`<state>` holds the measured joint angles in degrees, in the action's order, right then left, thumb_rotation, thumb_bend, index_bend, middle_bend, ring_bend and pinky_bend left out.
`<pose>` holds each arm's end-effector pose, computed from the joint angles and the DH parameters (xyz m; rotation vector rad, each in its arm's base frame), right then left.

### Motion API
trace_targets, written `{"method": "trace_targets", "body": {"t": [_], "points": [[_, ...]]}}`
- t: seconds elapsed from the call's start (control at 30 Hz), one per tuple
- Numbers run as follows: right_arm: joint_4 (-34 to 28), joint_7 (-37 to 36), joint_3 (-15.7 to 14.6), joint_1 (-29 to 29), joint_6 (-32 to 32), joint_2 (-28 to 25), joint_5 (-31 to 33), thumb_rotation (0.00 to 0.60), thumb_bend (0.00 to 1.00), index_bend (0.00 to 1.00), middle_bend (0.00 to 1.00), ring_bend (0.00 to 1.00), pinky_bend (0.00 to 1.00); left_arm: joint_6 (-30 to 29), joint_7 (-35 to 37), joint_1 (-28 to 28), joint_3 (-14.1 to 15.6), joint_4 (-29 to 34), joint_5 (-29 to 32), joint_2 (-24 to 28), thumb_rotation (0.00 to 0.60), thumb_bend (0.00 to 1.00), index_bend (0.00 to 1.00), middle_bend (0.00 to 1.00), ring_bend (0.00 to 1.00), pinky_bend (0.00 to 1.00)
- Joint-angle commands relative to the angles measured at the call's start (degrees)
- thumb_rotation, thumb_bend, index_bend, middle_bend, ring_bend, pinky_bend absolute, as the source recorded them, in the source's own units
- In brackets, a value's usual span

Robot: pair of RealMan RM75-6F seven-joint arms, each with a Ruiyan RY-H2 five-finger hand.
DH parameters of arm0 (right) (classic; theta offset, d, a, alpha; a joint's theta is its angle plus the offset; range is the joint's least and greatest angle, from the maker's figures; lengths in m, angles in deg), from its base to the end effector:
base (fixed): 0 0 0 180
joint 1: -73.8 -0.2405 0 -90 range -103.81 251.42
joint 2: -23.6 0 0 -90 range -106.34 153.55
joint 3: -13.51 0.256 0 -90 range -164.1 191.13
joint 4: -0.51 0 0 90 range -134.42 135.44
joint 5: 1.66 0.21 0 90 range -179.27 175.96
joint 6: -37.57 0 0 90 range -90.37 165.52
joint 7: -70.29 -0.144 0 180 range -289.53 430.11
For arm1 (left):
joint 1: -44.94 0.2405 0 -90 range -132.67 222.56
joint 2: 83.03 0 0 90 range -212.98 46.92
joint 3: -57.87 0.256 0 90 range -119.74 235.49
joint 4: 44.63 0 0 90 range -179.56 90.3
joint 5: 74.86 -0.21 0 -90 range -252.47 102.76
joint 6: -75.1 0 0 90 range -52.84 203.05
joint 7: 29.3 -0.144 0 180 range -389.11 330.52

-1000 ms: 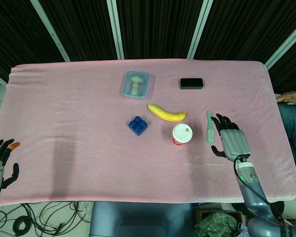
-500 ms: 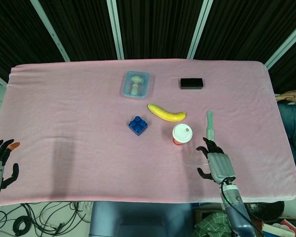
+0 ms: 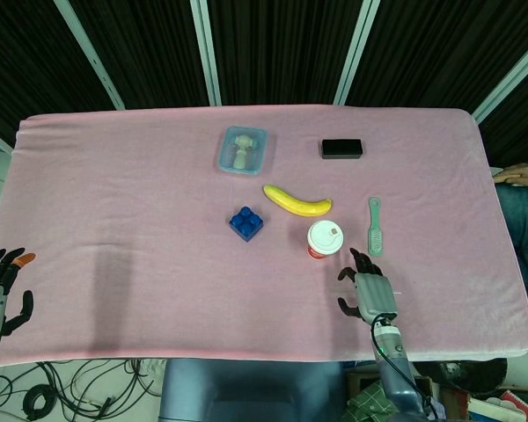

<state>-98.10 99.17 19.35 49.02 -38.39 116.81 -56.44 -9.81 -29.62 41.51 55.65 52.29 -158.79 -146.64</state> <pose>-0.2003 -0.2460 -0.0172 1.4611 -1.2552 0.8164 -0.3057 0.1698 0.1544 -1.3314 -0.9947 -0.9110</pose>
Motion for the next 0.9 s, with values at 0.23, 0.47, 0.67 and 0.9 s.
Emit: {"method": "trace_targets", "body": {"t": [0.23, 0.47, 0.67, 0.9], "points": [[4.08, 0.17, -0.40, 0.74, 0.32, 2.23, -0.47, 0.600, 0.25, 0.46, 0.00, 0.00, 0.16, 0.17, -0.29, -0.05, 0.02, 0.04, 0.15, -0.05, 0.600, 0.58, 0.19, 0.11, 0.02, 0.00], [7.41, -0.14, -0.25, 1.12, 0.78, 3.78, -1.17, 0.600, 0.26, 0.48, 0.00, 0.00, 0.16, 0.20, -0.34, -0.03, 0.02, 0.12, 0.25, -0.01, 0.600, 0.58, 0.19, 0.11, 0.02, 0.00], [9.53, -0.79, 0.13, 1.41, 1.86, 4.82, -0.96, 0.600, 0.26, 0.50, 0.00, 0.00, 0.16, 0.30, -0.42, -0.07, 0.01, 0.19, 0.36, 0.01, 0.600, 0.58, 0.19, 0.11, 0.02, 0.00], [10.98, -1.34, 0.89, 1.58, 2.78, 5.50, -0.89, 0.600, 0.27, 0.52, 0.00, 0.00, 0.16, 0.35, -0.42, -0.08, 0.01, 0.23, 0.40, 0.05, 0.600, 0.58, 0.19, 0.11, 0.02, 0.00]]}}
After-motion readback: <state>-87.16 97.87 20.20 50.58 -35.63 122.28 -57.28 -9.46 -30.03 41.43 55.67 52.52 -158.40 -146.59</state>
